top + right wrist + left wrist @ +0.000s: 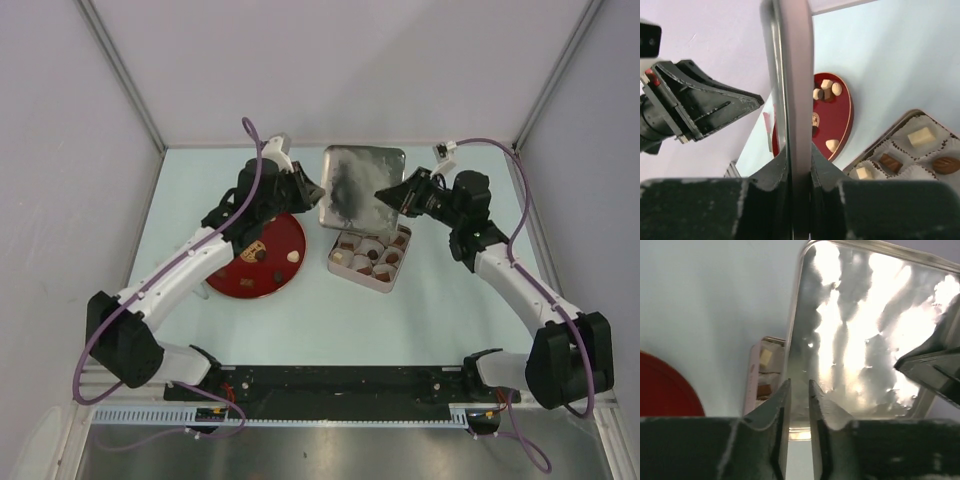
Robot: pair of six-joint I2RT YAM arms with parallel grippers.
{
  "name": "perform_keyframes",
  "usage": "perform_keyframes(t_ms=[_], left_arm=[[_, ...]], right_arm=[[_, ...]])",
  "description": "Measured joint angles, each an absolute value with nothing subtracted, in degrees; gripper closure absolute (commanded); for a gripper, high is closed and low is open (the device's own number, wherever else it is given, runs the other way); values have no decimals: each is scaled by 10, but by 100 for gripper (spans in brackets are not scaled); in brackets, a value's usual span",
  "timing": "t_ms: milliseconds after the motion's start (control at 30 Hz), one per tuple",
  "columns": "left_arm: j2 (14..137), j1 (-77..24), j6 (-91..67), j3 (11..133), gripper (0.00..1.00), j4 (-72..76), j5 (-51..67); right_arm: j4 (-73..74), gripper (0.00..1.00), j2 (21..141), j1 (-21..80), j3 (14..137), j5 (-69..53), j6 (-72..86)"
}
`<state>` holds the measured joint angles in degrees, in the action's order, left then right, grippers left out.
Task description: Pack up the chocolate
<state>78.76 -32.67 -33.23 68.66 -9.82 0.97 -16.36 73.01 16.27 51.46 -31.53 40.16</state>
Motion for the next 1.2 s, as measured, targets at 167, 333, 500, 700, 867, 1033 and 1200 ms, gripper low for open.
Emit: perform_keyframes(t_ms=[167,333,500,700,867,1033,1200], left_arm=[[788,-333,-335,687,46,-76,28],[781,-330,-336,685,24,-78,32],[735,-307,-357,657,2,-84,40],[700,-254,-396,626,0,-91,67],[705,-240,-432,618,0,-93,99],[725,-240,-472,618,0,-71,143],[755,-240,-512,619,0,-47,180]], right_arm=[[-82,100,712,163,542,-281,327],[33,100,695,183,588,-192,209],[110,100,684,281,626,-2,56],[128,100,717,427,630,255,-104],[80,100,762,508,616,415,-220],[-20,100,776,560,593,504,-320],[-122,100,791,601,554,553,-405]])
